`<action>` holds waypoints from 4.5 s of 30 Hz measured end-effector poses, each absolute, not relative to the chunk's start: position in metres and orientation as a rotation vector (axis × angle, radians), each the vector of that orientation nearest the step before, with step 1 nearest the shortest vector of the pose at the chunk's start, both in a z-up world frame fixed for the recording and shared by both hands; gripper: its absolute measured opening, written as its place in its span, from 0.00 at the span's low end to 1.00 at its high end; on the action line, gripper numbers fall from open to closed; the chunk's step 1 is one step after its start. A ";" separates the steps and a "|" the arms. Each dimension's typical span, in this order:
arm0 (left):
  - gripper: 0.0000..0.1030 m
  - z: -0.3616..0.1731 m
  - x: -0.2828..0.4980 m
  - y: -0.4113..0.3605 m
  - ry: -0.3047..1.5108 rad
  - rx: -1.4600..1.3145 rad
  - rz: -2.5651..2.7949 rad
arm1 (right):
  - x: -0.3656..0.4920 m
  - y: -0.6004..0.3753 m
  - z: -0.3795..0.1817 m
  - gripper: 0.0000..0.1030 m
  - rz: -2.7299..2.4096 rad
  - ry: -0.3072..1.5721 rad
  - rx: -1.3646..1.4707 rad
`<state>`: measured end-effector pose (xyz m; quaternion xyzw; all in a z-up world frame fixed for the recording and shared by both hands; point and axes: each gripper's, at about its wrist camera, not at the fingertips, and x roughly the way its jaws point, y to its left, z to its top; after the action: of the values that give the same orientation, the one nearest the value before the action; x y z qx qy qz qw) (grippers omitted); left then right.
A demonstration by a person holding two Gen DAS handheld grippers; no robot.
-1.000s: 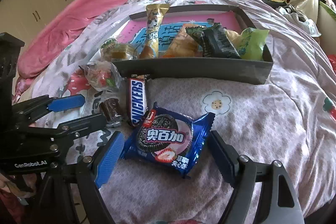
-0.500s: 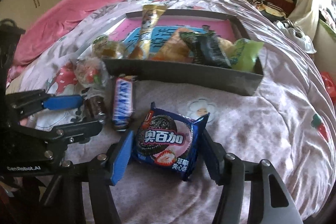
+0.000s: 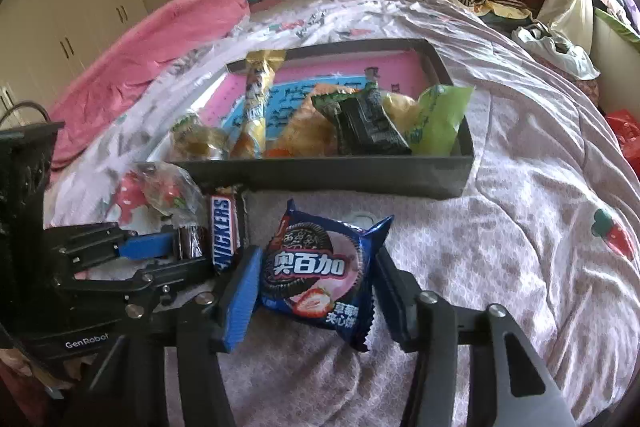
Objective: Organize snacks
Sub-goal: 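Grasp the blue cookie pack with the right tool while the left tool grasps the dark wrapped snack, then carry the cookie pack and dark snack over the tray with both tools, then lower and release the cookie pack with the right tool while the left tool releases the dark snack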
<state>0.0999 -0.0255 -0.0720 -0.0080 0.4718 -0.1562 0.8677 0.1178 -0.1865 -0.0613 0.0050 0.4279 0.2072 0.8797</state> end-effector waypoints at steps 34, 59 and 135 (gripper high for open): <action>0.35 0.004 0.094 0.004 0.828 -0.167 -0.249 | 0.126 -0.202 -0.026 0.51 0.487 0.728 0.144; 0.35 -0.005 0.132 0.028 0.838 -0.162 -0.112 | 0.147 -0.194 -0.020 0.51 0.497 0.679 0.132; 0.35 -0.042 0.165 0.027 0.913 -0.157 -0.059 | 0.205 -0.160 -0.044 0.55 0.526 0.688 0.071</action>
<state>0.1647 0.0267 -0.0420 -0.0756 0.4403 -0.0285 0.8942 0.2055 -0.1600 -0.0441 0.0343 0.3331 0.2547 0.9072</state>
